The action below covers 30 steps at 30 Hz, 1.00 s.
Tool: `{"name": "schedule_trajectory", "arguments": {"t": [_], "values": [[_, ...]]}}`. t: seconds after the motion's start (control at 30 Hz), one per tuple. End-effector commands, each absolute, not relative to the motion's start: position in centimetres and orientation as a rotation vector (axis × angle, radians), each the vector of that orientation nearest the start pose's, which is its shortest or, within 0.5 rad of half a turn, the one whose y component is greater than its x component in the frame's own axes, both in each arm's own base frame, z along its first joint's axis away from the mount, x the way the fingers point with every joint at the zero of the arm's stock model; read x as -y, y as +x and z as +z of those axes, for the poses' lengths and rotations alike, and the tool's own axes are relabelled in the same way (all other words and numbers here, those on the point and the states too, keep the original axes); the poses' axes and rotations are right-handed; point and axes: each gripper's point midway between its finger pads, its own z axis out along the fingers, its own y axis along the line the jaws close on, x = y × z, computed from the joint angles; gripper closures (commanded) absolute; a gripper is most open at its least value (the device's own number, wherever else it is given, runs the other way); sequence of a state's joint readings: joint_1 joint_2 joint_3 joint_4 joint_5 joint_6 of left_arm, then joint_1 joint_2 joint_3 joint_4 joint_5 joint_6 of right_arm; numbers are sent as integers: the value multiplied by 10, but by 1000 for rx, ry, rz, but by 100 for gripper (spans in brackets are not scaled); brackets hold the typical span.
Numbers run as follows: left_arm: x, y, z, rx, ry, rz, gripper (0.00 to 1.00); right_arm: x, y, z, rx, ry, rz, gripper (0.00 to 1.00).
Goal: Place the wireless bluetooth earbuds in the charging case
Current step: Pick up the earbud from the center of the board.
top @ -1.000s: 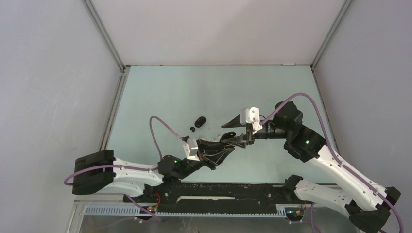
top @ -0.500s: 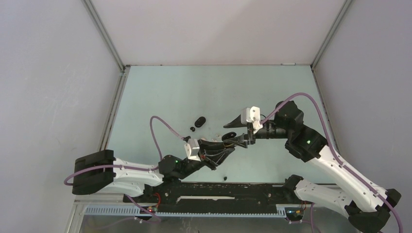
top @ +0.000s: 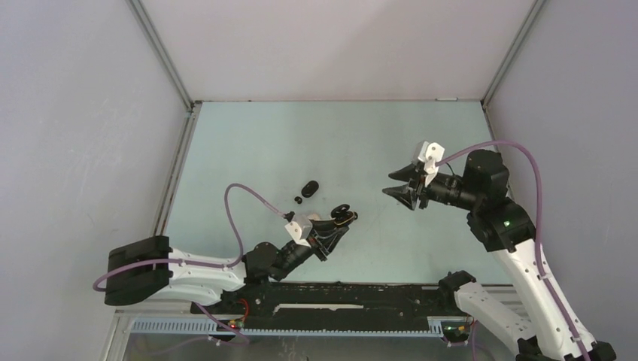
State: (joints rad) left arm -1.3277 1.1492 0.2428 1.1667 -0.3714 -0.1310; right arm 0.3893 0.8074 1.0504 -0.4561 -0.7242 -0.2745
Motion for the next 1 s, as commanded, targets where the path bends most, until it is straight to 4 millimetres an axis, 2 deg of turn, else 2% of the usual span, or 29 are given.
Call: {"name": "schedule_trajectory", "arguments": {"t": [0.0, 0.13, 0.2, 0.3, 0.4, 0.5, 0.73, 0.83, 0.97], "values": [[309, 156, 210, -1374, 407, -916, 100, -190, 174, 274, -1598, -1223, 782, 57], [293, 163, 199, -1427, 366, -866, 100, -189, 141, 224, -1646, -1474, 866, 58], [285, 168, 193, -1453, 343, -842, 100, -187, 129, 208, -1673, -1550, 905, 61], [273, 174, 187, -1476, 311, -819, 100, -187, 117, 191, -1640, -1667, 909, 63], [263, 179, 180, -1497, 282, -798, 100, -195, 109, 174, -1567, -1791, 893, 64], [255, 183, 179, -1508, 271, -771, 100, -206, 103, 162, -1536, -1890, 902, 64], [235, 192, 180, -1525, 210, -710, 100, -223, 81, 124, -1350, -2255, 821, 69], [232, 195, 178, -1539, 204, -699, 100, -232, 74, 110, -1326, -2348, 837, 71], [230, 196, 178, -1549, 201, -691, 100, -253, 68, 96, -1338, -2375, 874, 72]]}}
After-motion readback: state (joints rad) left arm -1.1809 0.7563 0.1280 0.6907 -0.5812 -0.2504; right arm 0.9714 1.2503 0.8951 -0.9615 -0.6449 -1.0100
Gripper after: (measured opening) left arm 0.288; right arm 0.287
